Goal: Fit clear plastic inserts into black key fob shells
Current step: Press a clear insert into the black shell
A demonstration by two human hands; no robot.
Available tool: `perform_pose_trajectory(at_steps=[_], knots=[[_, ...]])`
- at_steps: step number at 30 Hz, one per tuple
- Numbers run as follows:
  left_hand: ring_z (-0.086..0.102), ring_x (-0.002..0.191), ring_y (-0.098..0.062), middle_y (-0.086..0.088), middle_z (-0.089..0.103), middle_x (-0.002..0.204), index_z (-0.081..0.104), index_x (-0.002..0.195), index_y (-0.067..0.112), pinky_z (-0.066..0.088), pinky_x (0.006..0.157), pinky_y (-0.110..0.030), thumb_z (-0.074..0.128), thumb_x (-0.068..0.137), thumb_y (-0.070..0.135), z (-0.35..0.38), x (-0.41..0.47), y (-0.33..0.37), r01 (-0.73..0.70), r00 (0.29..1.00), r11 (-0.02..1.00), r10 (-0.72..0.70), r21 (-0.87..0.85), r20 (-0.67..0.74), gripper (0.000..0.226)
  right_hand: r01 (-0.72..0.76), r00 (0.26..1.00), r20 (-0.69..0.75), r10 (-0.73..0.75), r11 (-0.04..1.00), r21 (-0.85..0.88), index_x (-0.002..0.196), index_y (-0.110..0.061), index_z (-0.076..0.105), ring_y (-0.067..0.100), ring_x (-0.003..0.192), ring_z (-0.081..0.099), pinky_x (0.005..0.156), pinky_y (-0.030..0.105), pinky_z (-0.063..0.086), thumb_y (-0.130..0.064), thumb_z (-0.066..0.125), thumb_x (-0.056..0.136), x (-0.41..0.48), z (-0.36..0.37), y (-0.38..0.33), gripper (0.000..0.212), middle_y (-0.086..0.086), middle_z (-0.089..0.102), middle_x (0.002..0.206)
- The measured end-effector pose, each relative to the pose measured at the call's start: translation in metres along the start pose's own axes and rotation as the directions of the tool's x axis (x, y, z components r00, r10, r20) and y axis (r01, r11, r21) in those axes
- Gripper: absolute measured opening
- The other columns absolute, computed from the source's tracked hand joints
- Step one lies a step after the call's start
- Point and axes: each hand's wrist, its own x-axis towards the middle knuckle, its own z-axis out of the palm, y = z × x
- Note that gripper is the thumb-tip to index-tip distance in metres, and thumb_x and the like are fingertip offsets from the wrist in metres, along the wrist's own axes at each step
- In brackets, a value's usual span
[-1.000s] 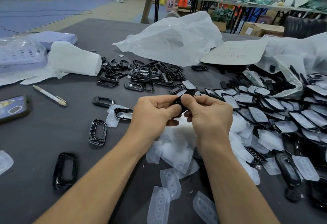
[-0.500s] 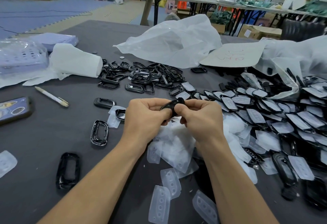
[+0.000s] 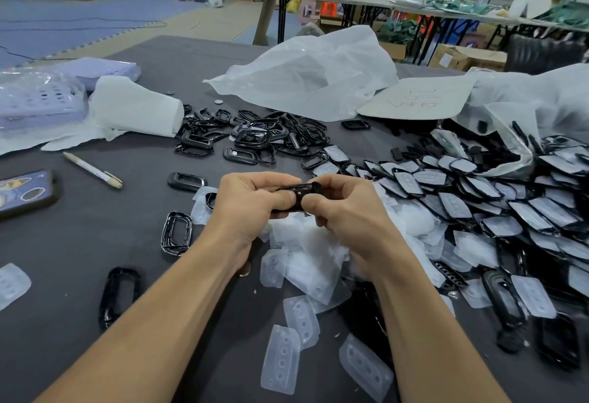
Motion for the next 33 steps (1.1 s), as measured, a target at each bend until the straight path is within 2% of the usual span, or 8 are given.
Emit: perform_pose_trajectory(at_steps=[3,6,11,14,16,21,27,33], knots=[[0.072,0.063,-0.01,-0.008,0.079,0.073,0.082,0.073,0.021,0.054,0.058,-0.016,0.076,0.08,-0.014,0.0057,-0.0027,-0.0001,-0.057,0.998,0.998,0.056,-0.002,-0.041,0.036,-0.058,0.993,-0.098,0.069,0.992,0.108,0.071,-0.011,0.075,0.014,0.05,0.047,0.048,0.02,0.039,0.01,0.074,0.079,0.0052,0.0025,0.0003,0.022,0.003,0.06,0.057],[0.073,0.063,-0.01,-0.006,0.079,0.074,0.082,0.075,0.022,0.054,0.058,-0.016,0.076,0.079,-0.014,0.0085,-0.0038,-0.0005,-0.075,0.994,0.996,0.071,-0.04,-0.084,0.036,-0.093,0.98,-0.165,0.11,0.99,0.108,0.066,-0.01,0.077,0.014,0.049,0.047,0.053,0.027,0.041,0.006,0.081,0.072,0.0082,0.0062,0.0007,0.018,0.004,0.063,0.057],[0.072,0.065,-0.017,-0.007,0.078,0.077,0.085,0.077,0.024,0.061,0.062,-0.022,0.075,0.082,-0.009,0.0043,-0.0013,-0.0012,0.069,0.995,0.98,-0.081,-0.187,-0.059,0.035,-0.108,0.992,-0.05,0.117,0.981,0.164,0.068,-0.011,0.078,0.011,0.046,0.044,0.048,0.021,0.034,-0.005,0.084,0.072,0.0032,-0.0003,0.0006,0.01,0.008,0.061,0.056],[0.071,0.062,-0.017,-0.007,0.078,0.075,0.084,0.074,0.024,0.058,0.058,-0.022,0.077,0.08,-0.011,0.0064,-0.0004,-0.0008,0.027,0.992,0.991,-0.042,-0.129,-0.118,0.036,-0.124,0.991,-0.034,0.131,0.978,0.166,0.075,-0.008,0.079,0.015,0.054,0.052,0.054,0.026,0.037,-0.01,0.084,0.076,0.0027,-0.0028,0.0,0.006,0.017,0.071,0.067],[0.072,0.061,-0.017,-0.007,0.078,0.072,0.083,0.072,0.022,0.056,0.056,-0.021,0.078,0.078,-0.012,0.0069,-0.0005,-0.0004,0.006,0.987,0.995,-0.022,-0.102,-0.158,0.036,-0.118,0.991,-0.037,0.127,0.976,0.185,0.078,-0.004,0.077,0.014,0.051,0.057,0.051,0.022,0.043,-0.004,0.082,0.079,0.0026,-0.0006,-0.0009,0.005,0.02,0.075,0.074],[0.071,0.058,-0.013,-0.004,0.077,0.067,0.08,0.076,0.021,0.054,0.054,-0.018,0.079,0.078,-0.011,0.0083,-0.0003,-0.0014,-0.022,0.979,0.999,0.016,-0.029,-0.205,0.032,-0.127,0.989,-0.047,0.139,0.971,0.201,0.082,0.003,0.076,0.014,0.047,0.062,0.046,0.019,0.046,0.002,0.077,0.083,0.0031,0.0024,-0.0016,0.002,0.017,0.075,0.071],[0.073,0.063,-0.015,-0.009,0.079,0.073,0.081,0.082,0.021,0.055,0.058,-0.018,0.083,0.078,-0.005,0.0066,0.0008,-0.0017,-0.001,0.986,1.0,-0.003,-0.024,-0.165,0.026,-0.167,0.973,-0.125,0.196,0.963,0.211,0.077,-0.006,0.073,0.007,0.039,0.052,0.038,0.014,0.034,-0.002,0.077,0.082,0.0016,0.0034,-0.0036,0.008,0.007,0.071,0.058],[0.07,0.07,-0.013,-0.008,0.079,0.08,0.083,0.087,0.02,0.061,0.069,-0.021,0.081,0.079,-0.005,-0.0015,0.0007,0.0011,0.124,0.992,0.987,-0.126,-0.099,-0.012,0.026,-0.121,0.944,-0.261,0.203,0.947,0.298,0.097,0.001,0.073,0.009,0.044,0.051,0.044,0.017,0.04,0.0,0.079,0.082,0.0043,0.0065,0.0014,0.016,0.003,0.066,0.054]])
